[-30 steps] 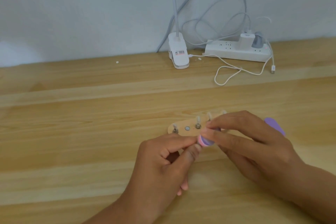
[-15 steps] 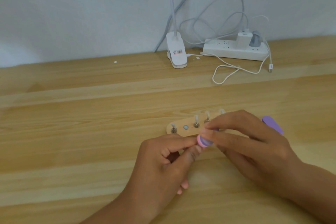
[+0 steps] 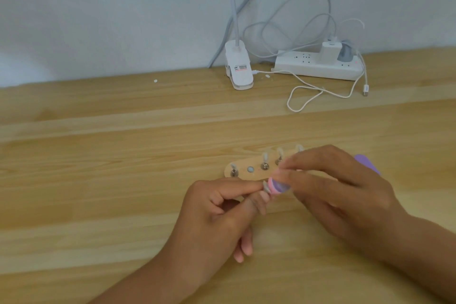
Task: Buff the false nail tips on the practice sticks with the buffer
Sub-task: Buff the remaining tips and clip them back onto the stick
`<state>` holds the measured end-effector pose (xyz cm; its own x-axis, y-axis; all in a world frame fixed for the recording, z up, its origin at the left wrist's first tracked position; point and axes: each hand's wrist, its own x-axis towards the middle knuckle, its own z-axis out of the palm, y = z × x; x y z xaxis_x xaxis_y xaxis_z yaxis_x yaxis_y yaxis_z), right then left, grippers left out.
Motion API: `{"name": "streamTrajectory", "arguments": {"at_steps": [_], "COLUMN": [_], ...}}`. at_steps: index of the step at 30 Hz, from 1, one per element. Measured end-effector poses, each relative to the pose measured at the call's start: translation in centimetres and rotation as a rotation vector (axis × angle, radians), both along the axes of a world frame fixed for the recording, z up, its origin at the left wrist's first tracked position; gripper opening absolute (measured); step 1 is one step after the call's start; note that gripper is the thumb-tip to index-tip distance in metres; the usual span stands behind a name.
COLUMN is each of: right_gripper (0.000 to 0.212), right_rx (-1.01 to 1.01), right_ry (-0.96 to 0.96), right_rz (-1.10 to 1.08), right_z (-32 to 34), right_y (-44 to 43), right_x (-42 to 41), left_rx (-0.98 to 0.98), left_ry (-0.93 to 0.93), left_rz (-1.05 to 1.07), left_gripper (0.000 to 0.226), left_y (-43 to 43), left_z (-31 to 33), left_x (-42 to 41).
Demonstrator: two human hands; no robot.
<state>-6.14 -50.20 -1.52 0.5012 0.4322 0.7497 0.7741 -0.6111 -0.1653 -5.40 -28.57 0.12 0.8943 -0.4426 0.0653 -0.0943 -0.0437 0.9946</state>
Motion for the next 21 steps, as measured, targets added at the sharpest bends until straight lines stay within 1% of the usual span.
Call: {"name": "streamTrajectory", "arguments": {"at_steps": [2,4,6,9,11,16,19,21], "right_gripper": [0.028,0.033,0.036,0.032,0.028,0.031,0.025,0.030], "right_rx": [0.015,-0.002,-0.012,0.023,0.010,0.011,-0.011,-0.038], "right_ry": [-0.009,-0.019,-0.006,0.029,0.007,0.017,0.010,0.004], "right_rz": [0.037,0.071,0.044,0.045,0.081,0.016,0.075,0.046], "right_z": [-0.3,-0.4,-0.2,-0.2,-0.4,-0.1,-0.6,-0.3], "right_y": [0.6,0.7,0.1,0.5,1.0,0.4,1.2,0.7], "right_x": [-0.2,-0.4,-0.1,-0.3,-0.7,-0.2,-0.9,-0.6], "left_rx": [-0.012,-0.015,-0.024,-0.028,-0.022,-0.022,-0.018,-0.020], "left_ry": [0.027,0.043,0.058,0.060,0.051,0.052,0.042,0.047], "left_rz": [-0.022,-0.037,-0.040,-0.040,-0.046,-0.044,-0.058,-0.057], "left_gripper": [0.014,0.015,0.012,0.011,0.016,0.016,0.018,0.016], "left_y": [0.1,0.1,0.1,0.2,0.2,0.1,0.0,0.0], "left_z": [0.0,0.1,0.0,0.0,0.0,-0.2,-0.2,-0.3], "left_x": [0.2,0.3,0.4,0.4,0.4,0.4,0.4,0.5]}}
